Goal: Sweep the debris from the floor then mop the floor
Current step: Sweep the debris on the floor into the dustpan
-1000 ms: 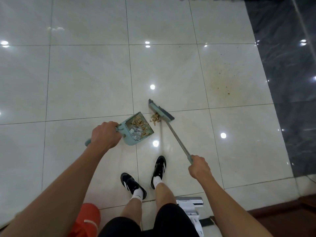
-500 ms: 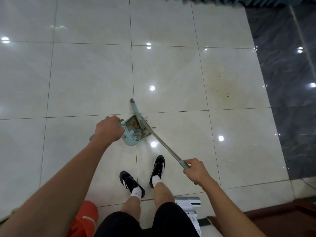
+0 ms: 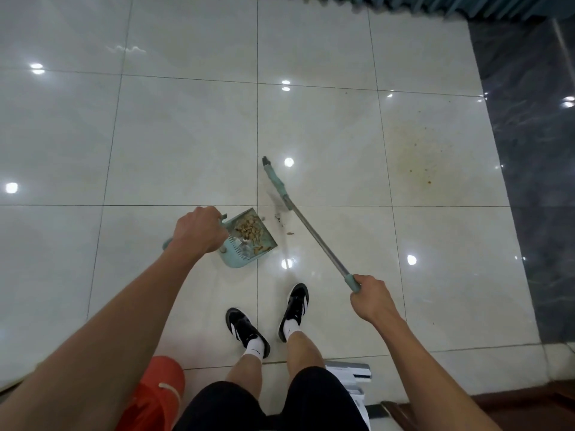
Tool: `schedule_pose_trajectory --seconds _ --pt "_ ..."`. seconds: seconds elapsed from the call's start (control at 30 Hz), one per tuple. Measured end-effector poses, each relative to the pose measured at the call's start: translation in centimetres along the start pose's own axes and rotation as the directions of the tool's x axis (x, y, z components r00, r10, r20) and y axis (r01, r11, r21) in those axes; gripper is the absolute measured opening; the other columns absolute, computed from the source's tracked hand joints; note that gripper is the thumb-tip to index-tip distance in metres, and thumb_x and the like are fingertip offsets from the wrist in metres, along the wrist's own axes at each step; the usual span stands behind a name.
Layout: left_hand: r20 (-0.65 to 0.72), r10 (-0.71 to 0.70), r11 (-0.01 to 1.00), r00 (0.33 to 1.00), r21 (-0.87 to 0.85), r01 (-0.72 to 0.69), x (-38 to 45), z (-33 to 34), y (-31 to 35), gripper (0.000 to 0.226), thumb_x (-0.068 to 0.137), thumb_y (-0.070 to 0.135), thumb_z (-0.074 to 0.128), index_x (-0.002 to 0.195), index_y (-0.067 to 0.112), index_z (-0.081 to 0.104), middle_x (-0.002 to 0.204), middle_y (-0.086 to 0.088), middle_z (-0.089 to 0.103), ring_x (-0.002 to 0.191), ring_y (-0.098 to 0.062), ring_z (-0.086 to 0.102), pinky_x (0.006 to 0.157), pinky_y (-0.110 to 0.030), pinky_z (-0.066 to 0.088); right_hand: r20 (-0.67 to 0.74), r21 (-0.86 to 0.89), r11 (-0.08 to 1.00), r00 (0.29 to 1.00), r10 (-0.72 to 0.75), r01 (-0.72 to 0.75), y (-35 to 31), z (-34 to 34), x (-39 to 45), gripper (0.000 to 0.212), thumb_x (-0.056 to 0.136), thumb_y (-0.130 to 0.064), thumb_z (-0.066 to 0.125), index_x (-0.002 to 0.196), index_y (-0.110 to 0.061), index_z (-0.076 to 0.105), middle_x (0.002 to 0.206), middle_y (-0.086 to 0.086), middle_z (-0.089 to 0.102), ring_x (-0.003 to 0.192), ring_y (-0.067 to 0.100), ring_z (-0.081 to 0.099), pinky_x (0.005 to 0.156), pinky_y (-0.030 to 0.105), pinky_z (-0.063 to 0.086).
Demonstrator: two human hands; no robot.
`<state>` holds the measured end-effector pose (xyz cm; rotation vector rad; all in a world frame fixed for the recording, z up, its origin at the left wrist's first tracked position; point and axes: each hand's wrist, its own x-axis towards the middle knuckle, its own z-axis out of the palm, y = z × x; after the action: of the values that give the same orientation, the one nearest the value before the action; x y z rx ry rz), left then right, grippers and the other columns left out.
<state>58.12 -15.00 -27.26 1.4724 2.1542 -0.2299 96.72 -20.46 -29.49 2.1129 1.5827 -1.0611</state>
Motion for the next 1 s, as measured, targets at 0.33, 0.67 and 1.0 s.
schedule_pose_trajectory --seconds 0.33,0.67,1.0 --pt "0.014 -0.007 0.999 1.000 0.034 0.007 0.6 0.8 -1.2 0.026 0.081 0.020 0.054 0.104 0.018 0.066 0.084 -0.001 0.059 0.074 -0.027 0.056 0.068 -0.033 0.044 0.137 -0.147 0.989 0.990 0.032 -0.012 -0.9 3.3 -0.2 0.049 0.087 -0.006 0.050 0.135 -0.016 0.054 0.113 0.009 0.059 0.082 0.020 0.055 0.067 0.025 0.045" --pt "0.000 0.009 0.999 1.000 0.047 -0.009 0.1 0.9 -1.9 0.018 0.080 0.023 0.057 0.095 0.018 0.066 0.075 0.002 0.058 0.064 -0.021 0.055 0.063 -0.031 0.043 0.215 0.075 0.997 0.976 -0.018 0.002 -2.5 3.4 -0.3 0.052 0.087 -0.007 0.050 0.137 -0.019 0.058 0.085 0.001 0.062 0.056 0.018 0.057 0.037 0.019 0.039" --pt "-0.034 0.024 0.999 0.999 0.023 -0.023 -2.4 0.8 -2.6 0.024 0.074 0.024 0.058 0.095 0.022 0.070 0.071 0.003 0.056 0.065 -0.023 0.055 0.061 -0.030 0.039 0.094 0.130 0.991 0.995 -0.033 0.021 -3.5 0.6 -0.7 0.038 0.090 -0.021 0.053 0.125 -0.021 0.066 0.080 0.004 0.066 0.052 0.018 0.056 0.039 0.021 0.039"
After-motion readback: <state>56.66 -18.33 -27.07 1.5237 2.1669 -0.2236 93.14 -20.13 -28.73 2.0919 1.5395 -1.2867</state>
